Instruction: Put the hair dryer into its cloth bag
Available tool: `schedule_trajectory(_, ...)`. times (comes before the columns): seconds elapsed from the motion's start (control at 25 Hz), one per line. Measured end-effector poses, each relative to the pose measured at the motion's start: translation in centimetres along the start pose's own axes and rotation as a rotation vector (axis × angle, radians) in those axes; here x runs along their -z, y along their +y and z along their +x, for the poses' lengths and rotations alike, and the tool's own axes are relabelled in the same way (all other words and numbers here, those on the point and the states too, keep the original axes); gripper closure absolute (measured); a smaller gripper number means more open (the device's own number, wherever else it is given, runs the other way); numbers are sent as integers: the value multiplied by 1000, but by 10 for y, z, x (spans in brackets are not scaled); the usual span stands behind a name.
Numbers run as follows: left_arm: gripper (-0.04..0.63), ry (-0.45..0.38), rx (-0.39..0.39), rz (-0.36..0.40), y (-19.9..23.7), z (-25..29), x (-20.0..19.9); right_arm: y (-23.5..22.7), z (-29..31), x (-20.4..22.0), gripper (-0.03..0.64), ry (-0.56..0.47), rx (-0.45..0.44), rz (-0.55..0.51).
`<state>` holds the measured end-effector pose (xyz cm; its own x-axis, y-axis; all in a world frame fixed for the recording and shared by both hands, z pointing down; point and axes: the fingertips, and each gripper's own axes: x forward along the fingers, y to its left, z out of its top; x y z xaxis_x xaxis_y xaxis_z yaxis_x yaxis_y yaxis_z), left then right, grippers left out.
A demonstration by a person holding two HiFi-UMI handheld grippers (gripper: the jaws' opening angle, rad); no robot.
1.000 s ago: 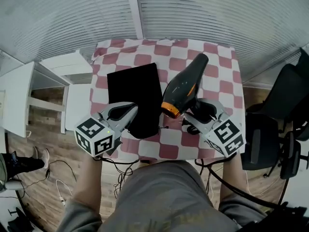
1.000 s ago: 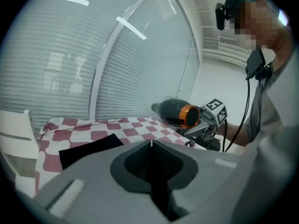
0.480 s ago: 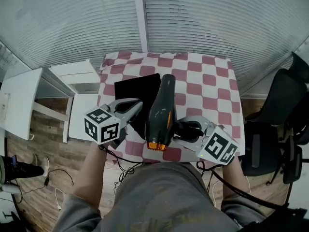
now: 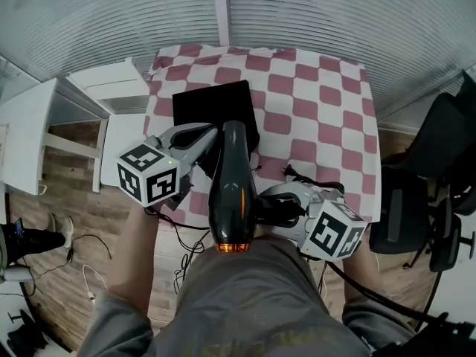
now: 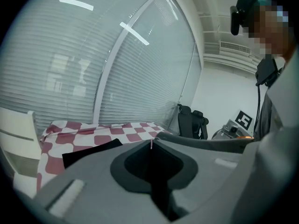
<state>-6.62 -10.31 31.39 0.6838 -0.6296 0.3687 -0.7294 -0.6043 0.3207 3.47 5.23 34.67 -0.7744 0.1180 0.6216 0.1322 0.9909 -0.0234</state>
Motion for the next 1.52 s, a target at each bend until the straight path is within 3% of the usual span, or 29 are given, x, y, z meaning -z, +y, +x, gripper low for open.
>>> schedule_trajectory(0.32, 584, -18, -6, -26, 9, 0, 1, 41, 15, 2, 400, -31, -199, 5)
schedule_trajectory(0.52, 584, -18, 17, -25, 4, 1, 0, 46, 28, 7, 400, -32, -260, 45)
schedule_trajectory(1.2, 584, 42, 53, -20, -24, -18, 23, 2, 78, 37, 402, 56, -274, 199)
schedule_trajectory(1.52, 584, 43, 54, -50, -33, -31, 38, -24, 92, 49, 401, 117, -184, 280)
